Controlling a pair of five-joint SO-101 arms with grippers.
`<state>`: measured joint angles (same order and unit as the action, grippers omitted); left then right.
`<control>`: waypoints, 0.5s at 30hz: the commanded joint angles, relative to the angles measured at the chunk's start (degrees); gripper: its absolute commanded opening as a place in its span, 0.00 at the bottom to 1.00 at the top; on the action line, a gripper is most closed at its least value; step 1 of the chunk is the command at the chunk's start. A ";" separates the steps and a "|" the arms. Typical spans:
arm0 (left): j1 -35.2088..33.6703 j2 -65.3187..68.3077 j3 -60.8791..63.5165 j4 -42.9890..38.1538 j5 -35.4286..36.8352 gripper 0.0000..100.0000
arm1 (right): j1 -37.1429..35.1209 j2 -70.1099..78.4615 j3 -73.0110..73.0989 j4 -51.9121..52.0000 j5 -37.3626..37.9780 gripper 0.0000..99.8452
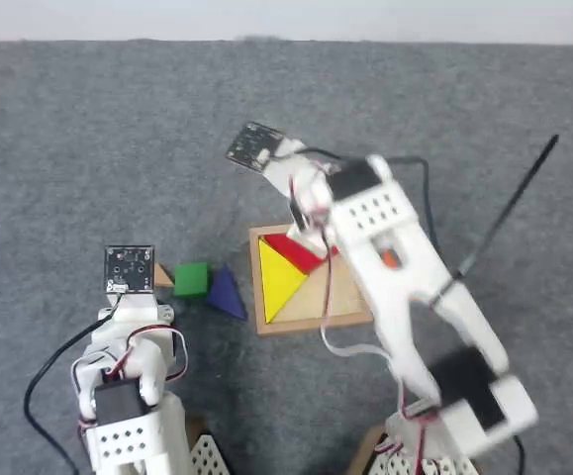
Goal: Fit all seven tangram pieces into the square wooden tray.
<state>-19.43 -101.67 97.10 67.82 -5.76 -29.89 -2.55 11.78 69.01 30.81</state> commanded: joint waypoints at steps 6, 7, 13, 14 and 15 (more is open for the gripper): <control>-0.26 -0.70 -0.57 0.18 0.62 0.02 | 2.77 -2.24 19.34 -20.88 -6.07 0.02; -0.26 -0.70 -0.57 0.18 0.62 0.02 | 3.21 -0.75 18.90 -21.32 -6.07 0.02; -0.26 -0.70 -0.57 0.18 0.62 0.02 | 6.46 8.13 13.27 -21.67 -6.07 0.02; -0.26 -0.70 -0.57 0.18 0.62 0.02 | 6.99 9.19 12.48 -21.67 -6.07 0.02; -0.26 -0.70 -0.57 0.18 0.62 0.02 | 7.34 9.98 11.78 -21.67 -6.07 0.02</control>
<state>-19.43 -101.67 97.10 67.82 -5.76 -24.62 5.19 28.57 48.26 25.27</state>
